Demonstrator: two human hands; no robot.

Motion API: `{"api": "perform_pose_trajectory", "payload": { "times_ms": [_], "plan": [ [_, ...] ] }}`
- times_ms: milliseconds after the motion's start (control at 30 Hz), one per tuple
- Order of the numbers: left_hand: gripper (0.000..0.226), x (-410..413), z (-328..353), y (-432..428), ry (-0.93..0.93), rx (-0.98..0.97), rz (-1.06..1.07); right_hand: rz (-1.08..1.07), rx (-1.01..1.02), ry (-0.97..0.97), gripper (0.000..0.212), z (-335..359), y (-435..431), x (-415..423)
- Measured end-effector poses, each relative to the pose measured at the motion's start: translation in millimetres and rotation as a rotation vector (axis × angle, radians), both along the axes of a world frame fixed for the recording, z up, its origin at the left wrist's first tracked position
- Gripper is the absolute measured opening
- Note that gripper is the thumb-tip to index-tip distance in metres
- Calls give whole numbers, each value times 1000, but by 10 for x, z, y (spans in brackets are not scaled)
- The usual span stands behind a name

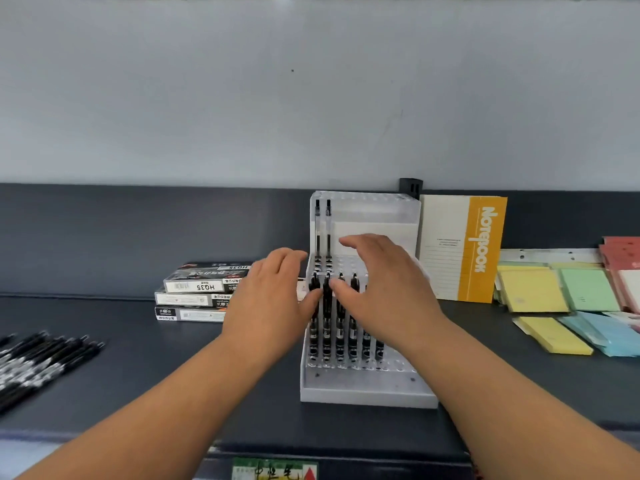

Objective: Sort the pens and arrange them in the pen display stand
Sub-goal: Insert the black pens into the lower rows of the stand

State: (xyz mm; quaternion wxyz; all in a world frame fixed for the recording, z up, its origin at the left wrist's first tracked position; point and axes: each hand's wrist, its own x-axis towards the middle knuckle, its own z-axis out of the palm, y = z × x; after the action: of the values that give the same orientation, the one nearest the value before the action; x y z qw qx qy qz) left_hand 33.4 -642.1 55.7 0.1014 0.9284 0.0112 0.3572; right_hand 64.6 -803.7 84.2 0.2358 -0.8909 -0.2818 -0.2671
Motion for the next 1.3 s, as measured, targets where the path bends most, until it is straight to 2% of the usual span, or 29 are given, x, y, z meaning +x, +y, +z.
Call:
{"api": "perform_pose_trajectory", "payload": {
  "times_ms": [300,633,933,1133,1300],
  "plan": [
    [58,-296,-138,1088,26,43,218,80,-147,-48,64,-104,1111,-183],
    [62,-752,-354,3044,168,25,386,103,-317,78,69,-417,2931,-296],
    [56,-1145,-689,4386,339,-71,375,106,-366,227,67,-832,4133,-604],
    [42,-1242,-884,4761,509,-294,286,74,-306,341,55,-994,4360,-762],
    [48,-1144,-888,4844,599,-357,257,52,-280,415,53,-1044,4421,-836]
  ]
}}
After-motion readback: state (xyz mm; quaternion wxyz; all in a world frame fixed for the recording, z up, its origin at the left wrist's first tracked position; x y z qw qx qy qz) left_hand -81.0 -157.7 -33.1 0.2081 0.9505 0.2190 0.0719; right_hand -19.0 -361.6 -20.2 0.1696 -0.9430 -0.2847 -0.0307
